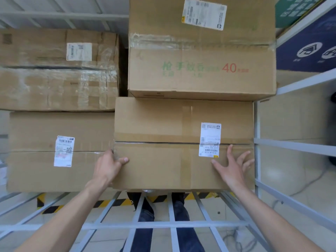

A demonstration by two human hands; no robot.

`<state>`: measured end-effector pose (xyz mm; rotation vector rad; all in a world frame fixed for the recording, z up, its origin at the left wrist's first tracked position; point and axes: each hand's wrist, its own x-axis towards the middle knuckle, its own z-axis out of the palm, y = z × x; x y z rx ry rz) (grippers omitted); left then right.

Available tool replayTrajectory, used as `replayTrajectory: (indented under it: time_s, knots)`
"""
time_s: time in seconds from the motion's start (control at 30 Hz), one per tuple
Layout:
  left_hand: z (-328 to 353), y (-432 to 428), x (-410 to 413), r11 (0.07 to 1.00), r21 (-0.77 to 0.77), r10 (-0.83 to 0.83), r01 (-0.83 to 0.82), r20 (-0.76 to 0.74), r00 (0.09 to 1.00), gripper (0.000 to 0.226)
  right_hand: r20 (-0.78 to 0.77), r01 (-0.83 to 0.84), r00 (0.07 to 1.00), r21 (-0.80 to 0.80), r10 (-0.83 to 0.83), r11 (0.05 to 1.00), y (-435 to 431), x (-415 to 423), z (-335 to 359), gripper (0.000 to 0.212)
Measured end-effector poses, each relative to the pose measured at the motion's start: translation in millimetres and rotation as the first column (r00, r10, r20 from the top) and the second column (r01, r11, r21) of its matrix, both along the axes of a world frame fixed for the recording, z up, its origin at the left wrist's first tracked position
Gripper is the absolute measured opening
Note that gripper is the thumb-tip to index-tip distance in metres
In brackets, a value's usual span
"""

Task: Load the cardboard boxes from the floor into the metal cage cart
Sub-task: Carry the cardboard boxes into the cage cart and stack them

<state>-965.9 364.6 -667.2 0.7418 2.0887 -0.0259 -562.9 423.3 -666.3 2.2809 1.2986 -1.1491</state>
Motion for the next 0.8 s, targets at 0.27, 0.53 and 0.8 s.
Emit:
replayTrajectory:
  time_s: [0.27, 0.53, 0.8]
  knots:
    - [8, 5, -2, 0.989, -0.128, -0.073, 0.078, 0.045, 0.996, 0.067, 0.041, -0.054, 0.998, 0.022, 0.053, 0.998, -6, 11, 24, 0.079]
    - [132, 21, 65, 0.966, 0.034, -0.258, 0.257, 0.01, 0.966, 0.071, -0.099, -0.095, 0.989, 0.129, 0.108, 0.987, -13, -27, 143, 0.073]
    - [301, 11, 122, 0.888, 0.261, -0.413, 0.378, 0.093, 0.906, 0.069, -0.202, -0.073, 0.971, 0.271, 0.131, 0.96, -48, -82, 302, 0.067]
